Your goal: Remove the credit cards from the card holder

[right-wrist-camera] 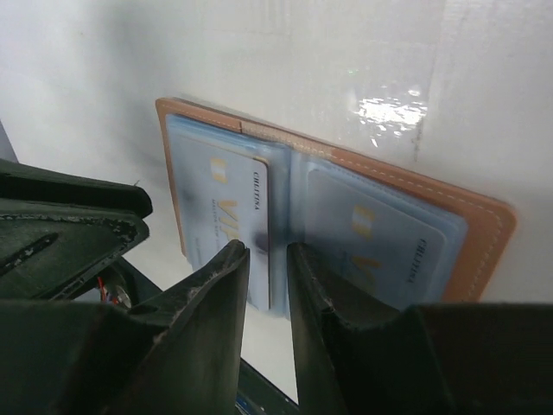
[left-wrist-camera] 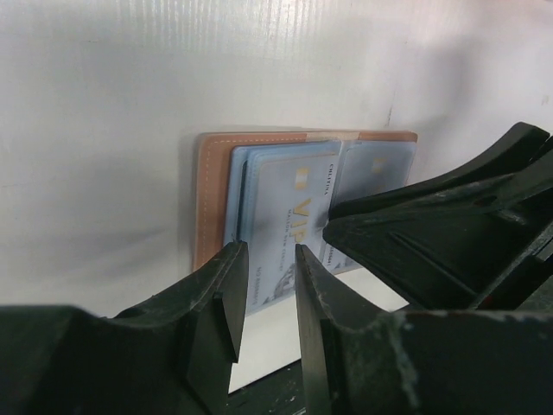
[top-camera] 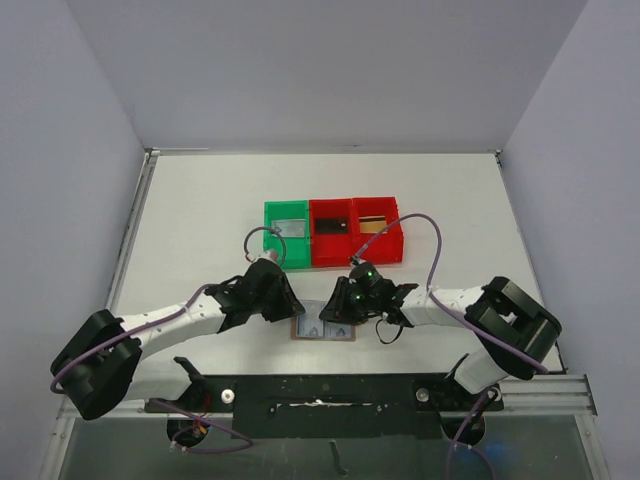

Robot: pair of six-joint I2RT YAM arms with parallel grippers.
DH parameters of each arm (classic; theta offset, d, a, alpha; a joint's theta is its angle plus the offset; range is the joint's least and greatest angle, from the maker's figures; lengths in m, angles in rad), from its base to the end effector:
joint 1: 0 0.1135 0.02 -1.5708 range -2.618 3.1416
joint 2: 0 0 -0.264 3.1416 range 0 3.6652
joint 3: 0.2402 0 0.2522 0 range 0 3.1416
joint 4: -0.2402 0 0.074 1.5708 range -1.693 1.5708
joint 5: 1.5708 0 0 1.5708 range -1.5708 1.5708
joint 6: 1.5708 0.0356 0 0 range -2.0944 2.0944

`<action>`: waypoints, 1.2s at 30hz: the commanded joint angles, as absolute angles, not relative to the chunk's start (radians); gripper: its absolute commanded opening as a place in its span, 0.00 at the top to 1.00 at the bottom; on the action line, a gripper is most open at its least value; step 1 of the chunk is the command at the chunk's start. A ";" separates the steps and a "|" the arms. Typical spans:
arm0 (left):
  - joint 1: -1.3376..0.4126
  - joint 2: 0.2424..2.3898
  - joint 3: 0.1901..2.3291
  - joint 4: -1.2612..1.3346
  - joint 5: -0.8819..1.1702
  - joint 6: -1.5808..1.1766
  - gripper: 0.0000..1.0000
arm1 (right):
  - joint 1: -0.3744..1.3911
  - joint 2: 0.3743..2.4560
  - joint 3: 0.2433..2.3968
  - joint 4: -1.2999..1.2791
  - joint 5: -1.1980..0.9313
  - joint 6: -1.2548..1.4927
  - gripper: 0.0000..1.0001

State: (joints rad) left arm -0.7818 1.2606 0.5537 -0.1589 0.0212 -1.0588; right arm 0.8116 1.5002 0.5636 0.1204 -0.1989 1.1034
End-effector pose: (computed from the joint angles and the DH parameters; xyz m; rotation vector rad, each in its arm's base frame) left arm 0.1667 -0.1666 0.1680 -0.3518 2.5980 -0.7843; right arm 0.1804 0.2003 0.1357 0.2847 2.6663 1.0222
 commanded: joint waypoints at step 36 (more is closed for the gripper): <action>-0.819 1.428 0.618 -0.207 -0.016 -1.019 0.99 | 0.757 1.438 0.521 0.300 -0.367 1.098 1.00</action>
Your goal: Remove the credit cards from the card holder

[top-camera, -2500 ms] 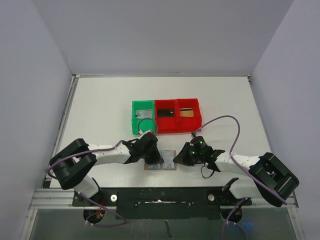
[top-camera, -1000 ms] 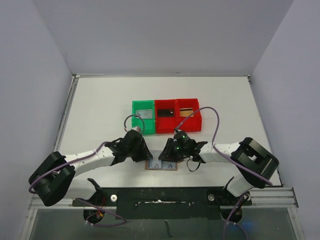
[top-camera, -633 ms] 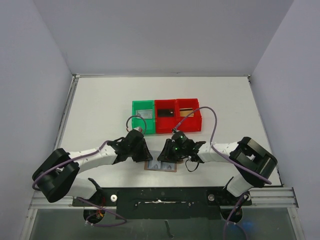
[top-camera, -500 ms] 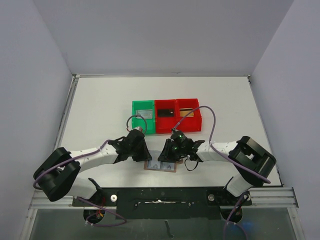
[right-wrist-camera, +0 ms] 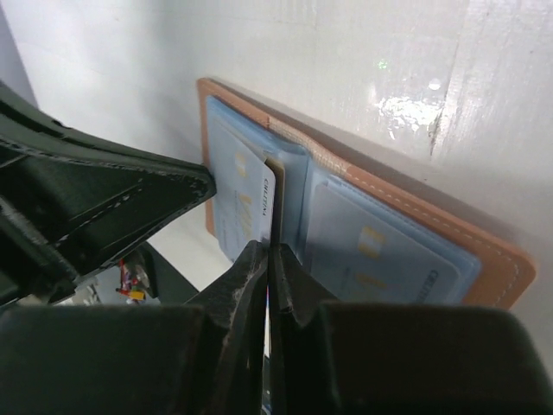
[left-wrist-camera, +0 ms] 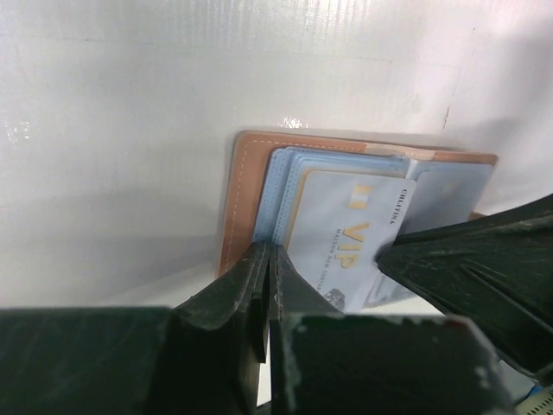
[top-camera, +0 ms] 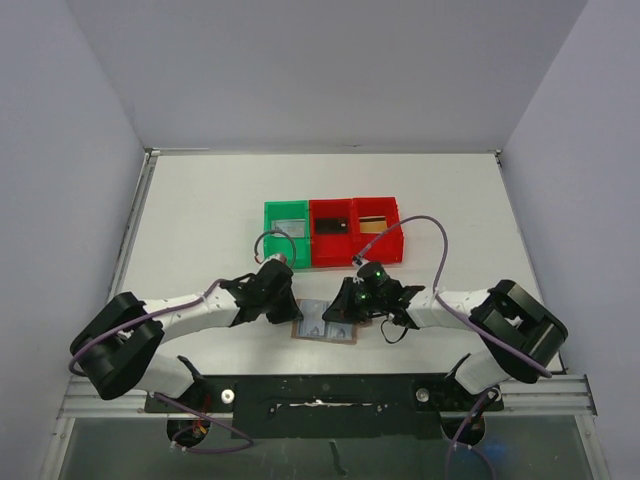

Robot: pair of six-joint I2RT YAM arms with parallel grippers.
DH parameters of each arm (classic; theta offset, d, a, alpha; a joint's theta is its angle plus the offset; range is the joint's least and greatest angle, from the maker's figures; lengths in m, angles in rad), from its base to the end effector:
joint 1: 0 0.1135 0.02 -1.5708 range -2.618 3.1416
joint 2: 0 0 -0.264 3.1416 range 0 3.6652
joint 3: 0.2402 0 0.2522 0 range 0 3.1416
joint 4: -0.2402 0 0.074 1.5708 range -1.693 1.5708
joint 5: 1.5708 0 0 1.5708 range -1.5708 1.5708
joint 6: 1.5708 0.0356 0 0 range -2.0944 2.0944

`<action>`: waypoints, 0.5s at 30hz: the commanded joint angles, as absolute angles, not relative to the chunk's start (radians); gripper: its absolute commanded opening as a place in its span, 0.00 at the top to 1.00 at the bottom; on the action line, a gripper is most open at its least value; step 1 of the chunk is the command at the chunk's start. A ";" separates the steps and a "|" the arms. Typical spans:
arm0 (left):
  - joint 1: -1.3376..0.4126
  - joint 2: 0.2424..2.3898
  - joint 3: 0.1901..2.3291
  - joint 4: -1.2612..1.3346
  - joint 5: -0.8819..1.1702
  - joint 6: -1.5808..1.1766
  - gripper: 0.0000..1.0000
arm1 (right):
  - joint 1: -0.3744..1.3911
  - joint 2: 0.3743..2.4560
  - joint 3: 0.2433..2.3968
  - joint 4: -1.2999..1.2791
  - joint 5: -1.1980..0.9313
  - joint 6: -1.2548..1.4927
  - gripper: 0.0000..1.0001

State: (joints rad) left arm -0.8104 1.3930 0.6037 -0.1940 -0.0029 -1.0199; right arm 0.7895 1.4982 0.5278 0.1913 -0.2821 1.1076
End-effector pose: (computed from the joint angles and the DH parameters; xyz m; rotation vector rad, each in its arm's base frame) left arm 0.1718 -0.1805 0.1505 -0.2843 2.6933 -0.6470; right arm 0.1801 0.1956 0.1326 0.2668 2.6652 1.1293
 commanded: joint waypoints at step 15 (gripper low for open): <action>-0.818 1.393 0.621 -0.220 -0.048 -1.031 1.00 | 0.638 1.381 0.435 0.215 -0.444 1.037 1.00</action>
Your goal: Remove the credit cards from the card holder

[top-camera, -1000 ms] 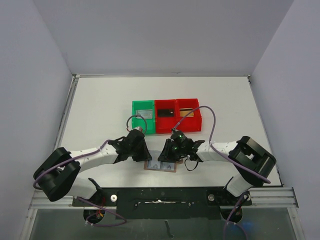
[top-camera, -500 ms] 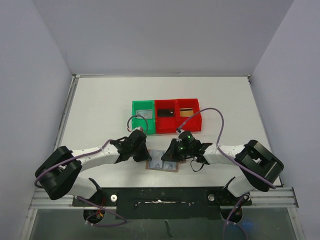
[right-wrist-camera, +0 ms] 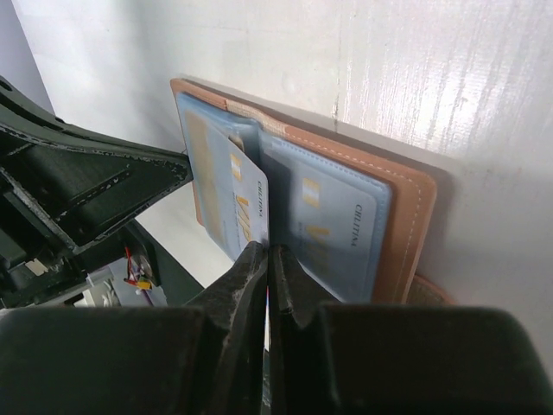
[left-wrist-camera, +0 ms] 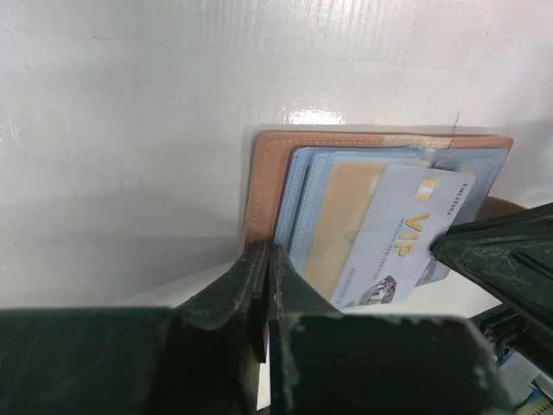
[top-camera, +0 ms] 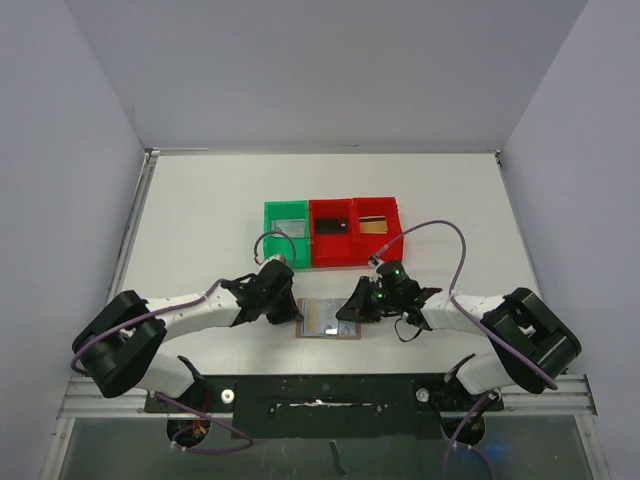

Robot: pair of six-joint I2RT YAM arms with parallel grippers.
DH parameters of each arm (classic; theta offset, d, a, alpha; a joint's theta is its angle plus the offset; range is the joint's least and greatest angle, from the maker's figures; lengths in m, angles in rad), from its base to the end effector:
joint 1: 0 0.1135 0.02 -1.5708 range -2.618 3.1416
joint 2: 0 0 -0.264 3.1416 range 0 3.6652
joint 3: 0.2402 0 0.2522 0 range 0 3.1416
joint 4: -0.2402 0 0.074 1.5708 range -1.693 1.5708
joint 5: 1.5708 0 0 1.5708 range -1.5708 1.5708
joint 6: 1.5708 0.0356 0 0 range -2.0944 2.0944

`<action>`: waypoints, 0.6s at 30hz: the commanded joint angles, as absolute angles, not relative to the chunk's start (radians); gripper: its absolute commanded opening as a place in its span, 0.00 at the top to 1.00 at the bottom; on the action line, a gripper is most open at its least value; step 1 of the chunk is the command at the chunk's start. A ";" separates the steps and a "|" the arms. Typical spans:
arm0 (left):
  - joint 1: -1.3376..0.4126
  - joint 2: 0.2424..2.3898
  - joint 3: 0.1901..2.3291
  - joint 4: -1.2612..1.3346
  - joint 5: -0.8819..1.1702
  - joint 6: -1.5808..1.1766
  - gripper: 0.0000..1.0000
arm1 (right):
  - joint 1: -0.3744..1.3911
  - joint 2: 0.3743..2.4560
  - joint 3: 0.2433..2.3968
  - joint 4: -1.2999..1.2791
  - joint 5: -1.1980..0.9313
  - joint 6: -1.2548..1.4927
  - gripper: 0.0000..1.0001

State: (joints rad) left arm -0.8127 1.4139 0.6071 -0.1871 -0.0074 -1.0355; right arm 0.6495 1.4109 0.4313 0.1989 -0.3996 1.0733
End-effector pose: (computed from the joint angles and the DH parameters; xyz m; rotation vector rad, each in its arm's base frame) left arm 0.1730 -0.1823 0.1470 -0.3051 2.7004 -0.6375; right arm 0.1829 0.1563 0.1290 0.3404 2.6514 1.1941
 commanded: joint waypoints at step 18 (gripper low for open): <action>-0.832 1.400 0.695 0.027 0.180 -0.975 0.82 | 0.617 1.397 0.382 0.298 -0.381 1.117 0.98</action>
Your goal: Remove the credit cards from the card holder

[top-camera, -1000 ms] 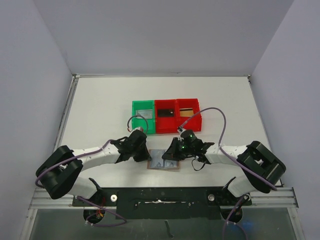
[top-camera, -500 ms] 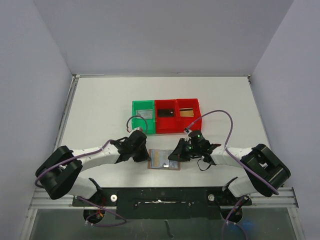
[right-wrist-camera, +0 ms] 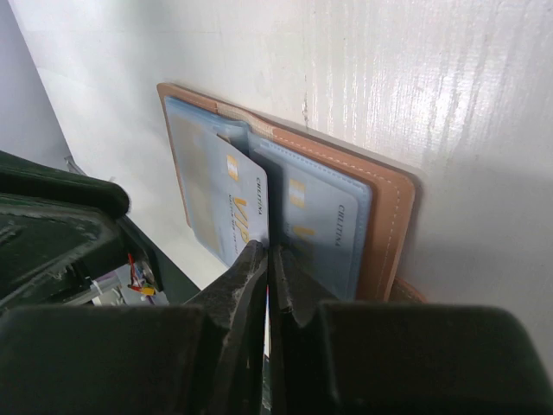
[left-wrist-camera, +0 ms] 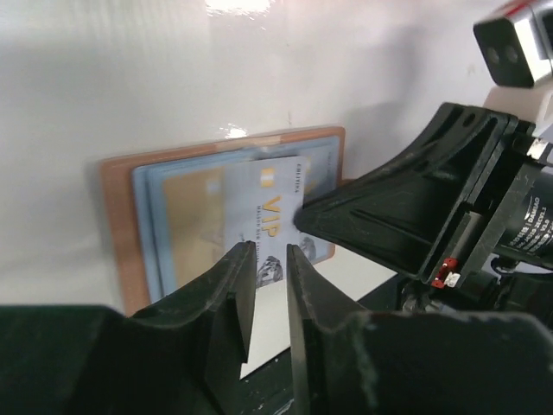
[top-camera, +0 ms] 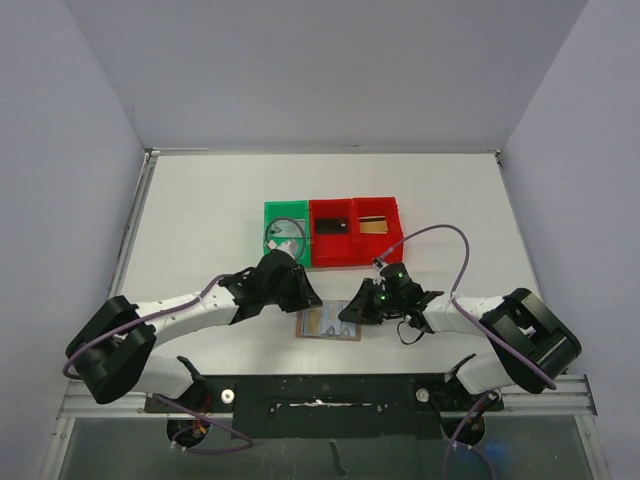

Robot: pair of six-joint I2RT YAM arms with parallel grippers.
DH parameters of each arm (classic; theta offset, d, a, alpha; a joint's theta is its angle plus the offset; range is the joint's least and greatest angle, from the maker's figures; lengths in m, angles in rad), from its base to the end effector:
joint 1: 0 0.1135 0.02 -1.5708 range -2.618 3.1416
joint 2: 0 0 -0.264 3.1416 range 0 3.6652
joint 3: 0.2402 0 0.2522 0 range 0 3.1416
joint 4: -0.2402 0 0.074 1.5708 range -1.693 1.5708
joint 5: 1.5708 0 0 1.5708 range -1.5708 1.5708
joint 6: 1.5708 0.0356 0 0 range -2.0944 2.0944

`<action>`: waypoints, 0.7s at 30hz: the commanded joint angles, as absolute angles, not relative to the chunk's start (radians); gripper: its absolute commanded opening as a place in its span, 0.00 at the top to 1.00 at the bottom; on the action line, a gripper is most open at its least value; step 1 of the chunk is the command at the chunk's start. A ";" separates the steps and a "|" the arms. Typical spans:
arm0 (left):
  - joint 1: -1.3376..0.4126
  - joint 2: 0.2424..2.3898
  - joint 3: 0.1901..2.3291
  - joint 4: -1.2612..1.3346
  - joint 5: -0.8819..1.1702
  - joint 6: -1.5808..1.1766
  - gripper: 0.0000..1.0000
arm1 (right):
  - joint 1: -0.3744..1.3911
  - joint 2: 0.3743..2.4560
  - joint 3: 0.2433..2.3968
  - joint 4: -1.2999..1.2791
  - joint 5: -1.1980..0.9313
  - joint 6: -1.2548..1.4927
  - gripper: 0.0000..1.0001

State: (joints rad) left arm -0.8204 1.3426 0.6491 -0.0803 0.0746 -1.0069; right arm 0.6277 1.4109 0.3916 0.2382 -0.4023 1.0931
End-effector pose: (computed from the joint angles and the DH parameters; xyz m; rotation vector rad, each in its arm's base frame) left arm 0.1790 -0.1959 0.1837 -0.1984 2.5539 -0.9122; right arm 0.1806 0.1483 0.1218 0.3941 2.6447 1.1960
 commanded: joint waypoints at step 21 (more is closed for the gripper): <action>-0.841 1.517 0.696 -0.154 0.102 -0.955 1.00 | 0.592 1.431 0.300 0.488 -0.407 1.204 0.69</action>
State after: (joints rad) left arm -0.8326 1.5032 0.6743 -0.1162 0.1425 -0.9749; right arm 0.5961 1.4101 0.3115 0.4068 -0.4042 1.1942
